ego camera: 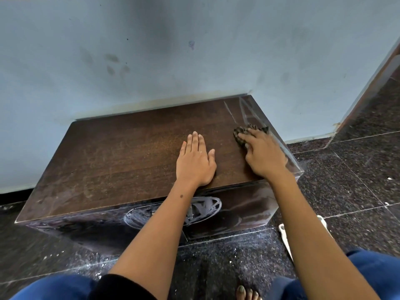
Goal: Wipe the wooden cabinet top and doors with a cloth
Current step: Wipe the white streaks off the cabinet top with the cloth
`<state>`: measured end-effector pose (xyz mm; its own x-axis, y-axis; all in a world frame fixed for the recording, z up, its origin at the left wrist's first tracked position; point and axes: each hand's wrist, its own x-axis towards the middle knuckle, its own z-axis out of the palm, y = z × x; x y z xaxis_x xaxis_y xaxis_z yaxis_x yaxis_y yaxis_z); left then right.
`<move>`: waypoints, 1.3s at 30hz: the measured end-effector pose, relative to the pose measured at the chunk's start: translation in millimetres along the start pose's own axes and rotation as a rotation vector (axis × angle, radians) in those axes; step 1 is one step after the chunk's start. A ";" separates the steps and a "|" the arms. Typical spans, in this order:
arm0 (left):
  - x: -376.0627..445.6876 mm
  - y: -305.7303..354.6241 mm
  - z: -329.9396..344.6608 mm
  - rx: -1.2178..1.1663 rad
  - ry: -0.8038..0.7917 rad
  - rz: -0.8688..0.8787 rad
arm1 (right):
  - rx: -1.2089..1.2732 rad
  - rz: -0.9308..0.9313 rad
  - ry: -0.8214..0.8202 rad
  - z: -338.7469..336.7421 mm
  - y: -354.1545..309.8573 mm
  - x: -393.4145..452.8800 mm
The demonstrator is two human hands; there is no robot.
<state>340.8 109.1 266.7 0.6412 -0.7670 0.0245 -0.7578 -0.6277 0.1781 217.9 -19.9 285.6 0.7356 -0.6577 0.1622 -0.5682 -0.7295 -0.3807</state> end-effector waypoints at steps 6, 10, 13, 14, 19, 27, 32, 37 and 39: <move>0.8 0.1 -0.3 0.007 0.004 -0.003 | -0.038 -0.026 0.078 5.6 4.5 -2.1; 1.8 0.6 0.5 0.016 0.009 -0.010 | -0.009 -0.028 0.128 12.9 6.9 -20.9; 1.7 0.9 -0.5 0.016 -0.002 -0.010 | -0.009 -0.046 0.059 7.1 5.2 4.8; 1.2 1.1 -1.2 0.014 -0.006 -0.009 | -0.016 -0.047 0.038 4.0 4.2 12.0; 1.3 0.8 -1.0 0.004 -0.003 -0.018 | 0.029 -0.027 0.058 4.3 5.8 -5.8; 2.3 1.9 -0.2 0.034 -0.013 -0.016 | 0.035 -0.023 0.023 7.3 3.8 30.0; 3.2 0.8 0.8 0.023 0.000 -0.015 | 0.027 0.034 0.078 13.2 -0.5 32.9; 2.8 -0.1 2.9 0.035 0.031 -0.016 | 0.034 0.054 0.188 24.5 0.1 6.3; 2.0 0.3 2.0 0.033 0.027 -0.017 | 0.033 0.049 0.142 21.2 -4.1 30.3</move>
<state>341.6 107.0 264.8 0.6568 -0.7525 0.0480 -0.7499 -0.6452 0.1465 250.3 -32.9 272.8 0.6463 -0.7141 0.2691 -0.5880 -0.6907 -0.4208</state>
